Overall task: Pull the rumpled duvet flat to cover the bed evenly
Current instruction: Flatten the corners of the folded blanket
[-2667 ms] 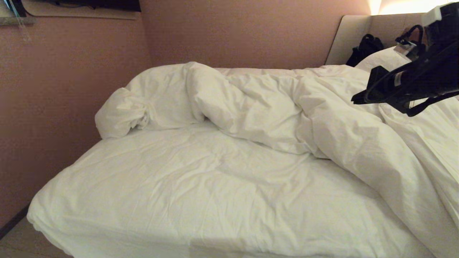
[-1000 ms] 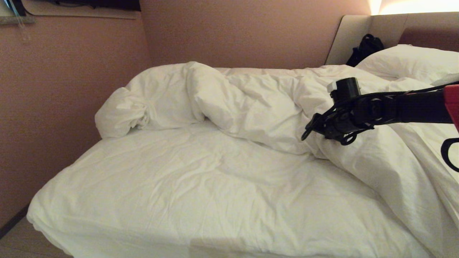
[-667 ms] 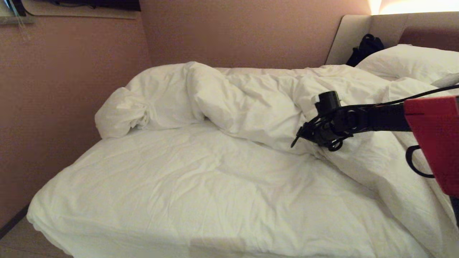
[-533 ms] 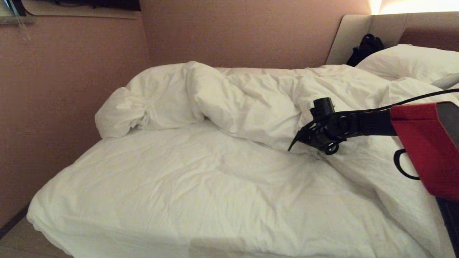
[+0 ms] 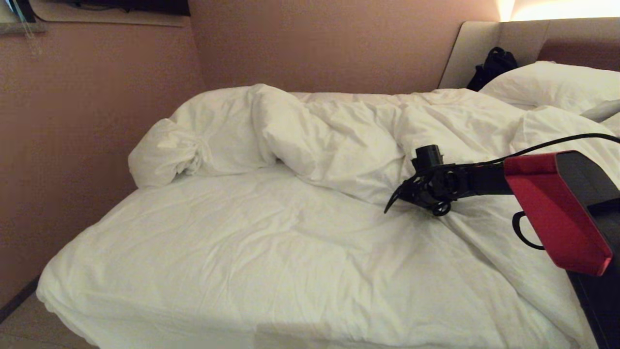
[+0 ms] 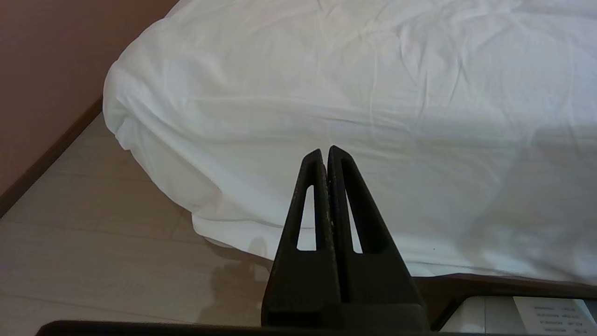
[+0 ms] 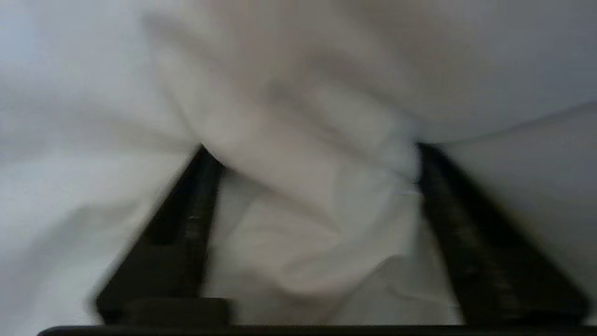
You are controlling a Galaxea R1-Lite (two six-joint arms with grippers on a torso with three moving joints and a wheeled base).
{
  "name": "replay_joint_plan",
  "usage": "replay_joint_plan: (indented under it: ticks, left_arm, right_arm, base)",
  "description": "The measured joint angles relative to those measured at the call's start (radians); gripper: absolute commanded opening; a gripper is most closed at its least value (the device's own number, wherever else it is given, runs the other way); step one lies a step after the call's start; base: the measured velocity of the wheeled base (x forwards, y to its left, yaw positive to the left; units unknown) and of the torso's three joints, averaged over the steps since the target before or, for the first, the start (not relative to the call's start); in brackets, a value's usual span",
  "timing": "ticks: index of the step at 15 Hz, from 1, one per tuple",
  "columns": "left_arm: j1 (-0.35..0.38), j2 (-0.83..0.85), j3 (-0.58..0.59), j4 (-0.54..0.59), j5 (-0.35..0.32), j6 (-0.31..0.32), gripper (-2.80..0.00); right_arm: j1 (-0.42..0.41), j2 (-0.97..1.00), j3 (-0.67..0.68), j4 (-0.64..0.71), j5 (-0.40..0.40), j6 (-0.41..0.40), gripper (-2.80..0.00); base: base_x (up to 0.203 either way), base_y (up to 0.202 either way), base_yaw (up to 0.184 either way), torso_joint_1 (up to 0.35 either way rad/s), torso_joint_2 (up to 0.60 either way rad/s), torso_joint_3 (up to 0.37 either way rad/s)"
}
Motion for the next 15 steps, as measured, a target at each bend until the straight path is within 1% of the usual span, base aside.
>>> replay_joint_plan:
  ticks: [7, 15]
  left_arm:
    - [0.000, 0.000, 0.000, 0.000, 0.000, 0.000, -2.80]
    - [0.000, 0.000, 0.000, 0.000, 0.000, 0.000, -2.80]
  right_arm:
    - [-0.001, -0.043, 0.004, 0.011, 0.006, 0.007, -2.80]
    - [-0.050, -0.195, 0.012, 0.054, 0.011, 0.043, -2.80]
  base:
    - [0.000, 0.000, 0.000, 0.000, 0.00, 0.000]
    - [0.000, 0.000, 0.000, 0.000, 0.00, 0.000]
